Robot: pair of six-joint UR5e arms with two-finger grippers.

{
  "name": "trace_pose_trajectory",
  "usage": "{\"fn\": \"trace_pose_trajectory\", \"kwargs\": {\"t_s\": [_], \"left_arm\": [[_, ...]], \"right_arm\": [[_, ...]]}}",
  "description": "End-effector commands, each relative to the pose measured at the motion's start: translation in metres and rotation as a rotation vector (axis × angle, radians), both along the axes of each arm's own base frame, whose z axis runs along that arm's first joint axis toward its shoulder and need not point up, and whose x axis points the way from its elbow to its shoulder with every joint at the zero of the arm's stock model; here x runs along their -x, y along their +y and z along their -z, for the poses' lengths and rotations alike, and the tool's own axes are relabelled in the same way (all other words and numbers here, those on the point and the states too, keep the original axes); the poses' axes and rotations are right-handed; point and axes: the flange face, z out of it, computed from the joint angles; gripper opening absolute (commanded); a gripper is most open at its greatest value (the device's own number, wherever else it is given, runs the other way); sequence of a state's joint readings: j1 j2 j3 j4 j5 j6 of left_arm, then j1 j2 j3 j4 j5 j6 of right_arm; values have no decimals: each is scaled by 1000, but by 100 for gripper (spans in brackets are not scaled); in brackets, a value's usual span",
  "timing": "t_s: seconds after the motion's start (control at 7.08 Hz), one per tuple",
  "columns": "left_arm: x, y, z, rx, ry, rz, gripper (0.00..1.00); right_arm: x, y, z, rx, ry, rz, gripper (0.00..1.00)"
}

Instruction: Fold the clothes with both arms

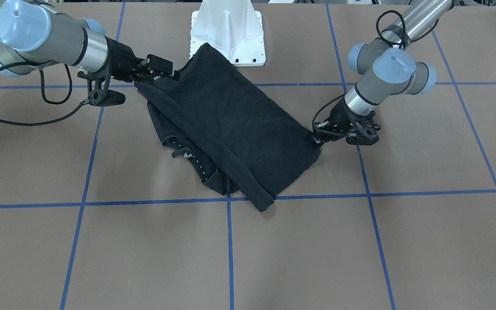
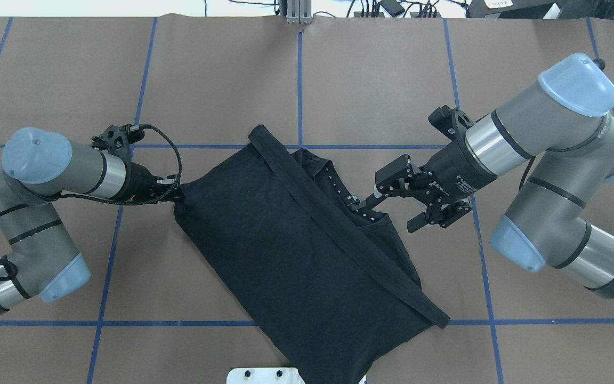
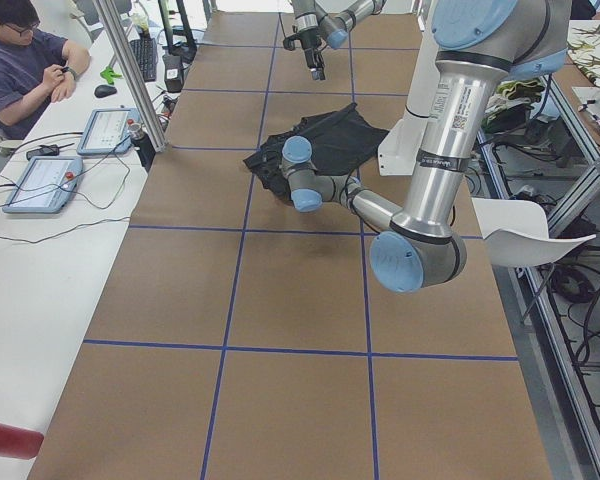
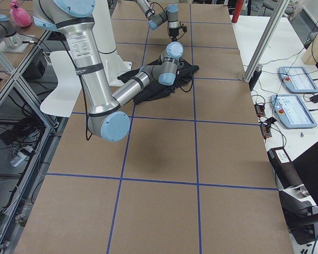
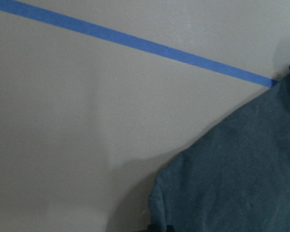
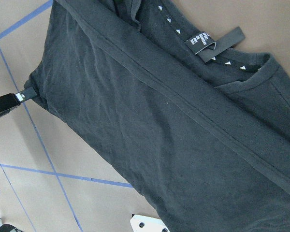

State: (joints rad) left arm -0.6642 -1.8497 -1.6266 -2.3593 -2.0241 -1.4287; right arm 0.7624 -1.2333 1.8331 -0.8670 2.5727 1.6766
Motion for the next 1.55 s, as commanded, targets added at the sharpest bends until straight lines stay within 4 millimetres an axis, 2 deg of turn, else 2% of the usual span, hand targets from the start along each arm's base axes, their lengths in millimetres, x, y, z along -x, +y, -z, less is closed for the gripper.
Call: {"fn": "trace_pose_trajectory", "kwargs": {"t_s": [0.0,0.28,0.57,0.71,0.99,1.13,1.27,1.41], "left_arm": [[5,-15,10,5,11,39,0],[-3,-81,32,30,-25,108,0],[-13,-143,58,37,-36,166,0],[-23,-159,76,23,-35,185,0],[-52,-197,129,12,-24,194,0],[-67,-211,146,15,-26,194,0],[-69,-218,163,-10,-26,238,0],[-80,-230,171,-14,-47,268,0]], "right_arm": [[-6,-5,-1,2,2,-14,100],[-17,-14,0,3,-1,-31,100],[-19,-16,1,10,2,-49,100],[-22,-17,0,12,4,-54,100],[-25,-21,-1,14,5,-63,100],[-25,-21,-1,12,4,-63,100],[-27,-22,-1,12,4,-66,100],[-29,-23,-1,12,4,-71,100]]}}
